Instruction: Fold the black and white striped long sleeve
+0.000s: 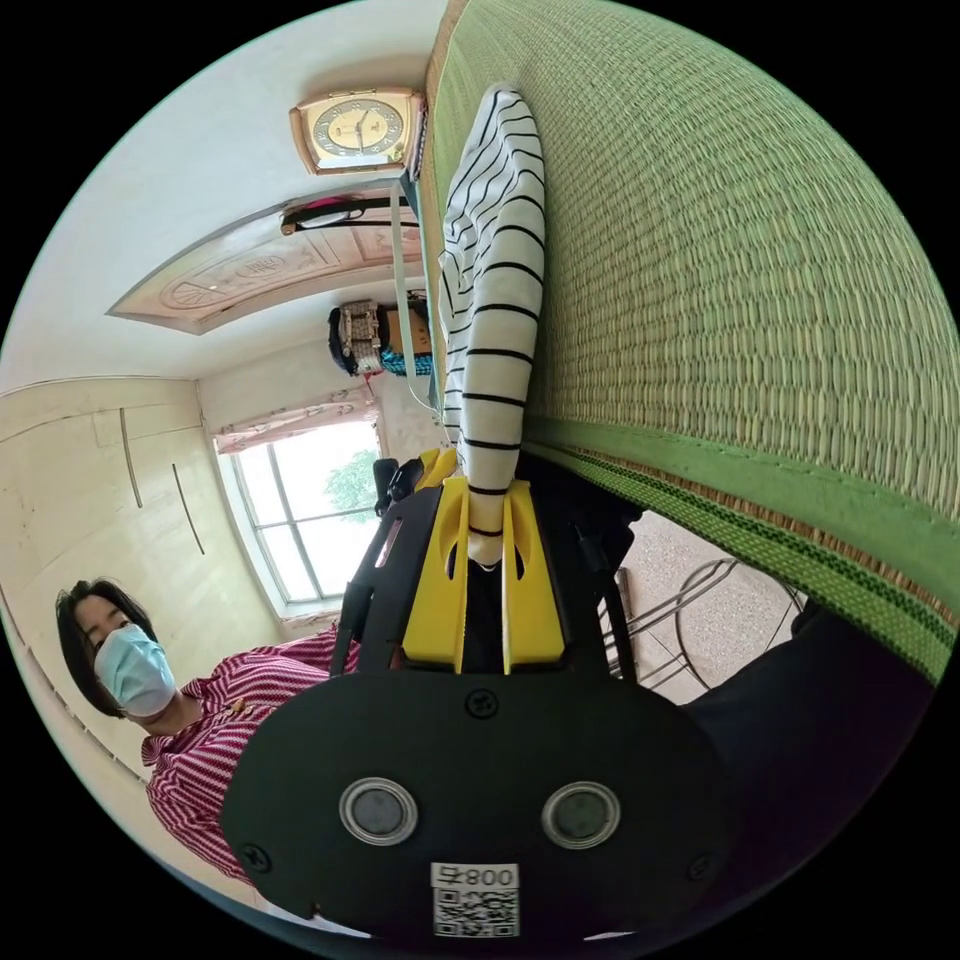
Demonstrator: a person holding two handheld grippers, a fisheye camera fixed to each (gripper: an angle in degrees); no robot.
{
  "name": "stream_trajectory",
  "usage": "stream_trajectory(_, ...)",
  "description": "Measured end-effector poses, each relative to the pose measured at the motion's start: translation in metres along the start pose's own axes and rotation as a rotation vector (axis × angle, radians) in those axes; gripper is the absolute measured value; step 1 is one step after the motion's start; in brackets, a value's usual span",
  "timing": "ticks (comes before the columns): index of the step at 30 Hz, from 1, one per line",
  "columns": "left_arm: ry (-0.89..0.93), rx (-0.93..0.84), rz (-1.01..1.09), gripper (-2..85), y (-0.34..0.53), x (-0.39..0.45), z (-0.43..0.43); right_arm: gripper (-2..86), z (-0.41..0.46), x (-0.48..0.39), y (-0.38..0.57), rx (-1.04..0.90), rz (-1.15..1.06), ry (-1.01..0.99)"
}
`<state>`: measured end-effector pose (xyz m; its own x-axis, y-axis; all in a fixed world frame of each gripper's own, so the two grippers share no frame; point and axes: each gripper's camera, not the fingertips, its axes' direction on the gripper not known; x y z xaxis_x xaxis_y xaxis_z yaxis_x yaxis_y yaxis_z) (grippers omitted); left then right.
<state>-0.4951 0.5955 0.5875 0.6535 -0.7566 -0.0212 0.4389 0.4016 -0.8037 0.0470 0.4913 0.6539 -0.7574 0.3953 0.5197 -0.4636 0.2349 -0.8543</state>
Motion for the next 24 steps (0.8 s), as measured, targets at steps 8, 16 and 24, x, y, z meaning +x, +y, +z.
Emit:
stream_trajectory(8, 0.104, -0.167, 0.065, 13.1, -0.029, -0.002, 0.029, 5.4, -0.001, -0.008, -0.009, -0.018, 0.012, 0.019)
stream_trajectory(16, 0.090, -0.274, 0.108, 13.1, -0.041, 0.001, 0.045, 0.9, 0.003, -0.011, -0.019, -0.023, 0.020, 0.013)
stream_trajectory(24, 0.075, -0.324, 0.107, 13.2, -0.047, -0.002, 0.053, 3.4, 0.011, -0.016, -0.029, -0.025, 0.021, 0.010)
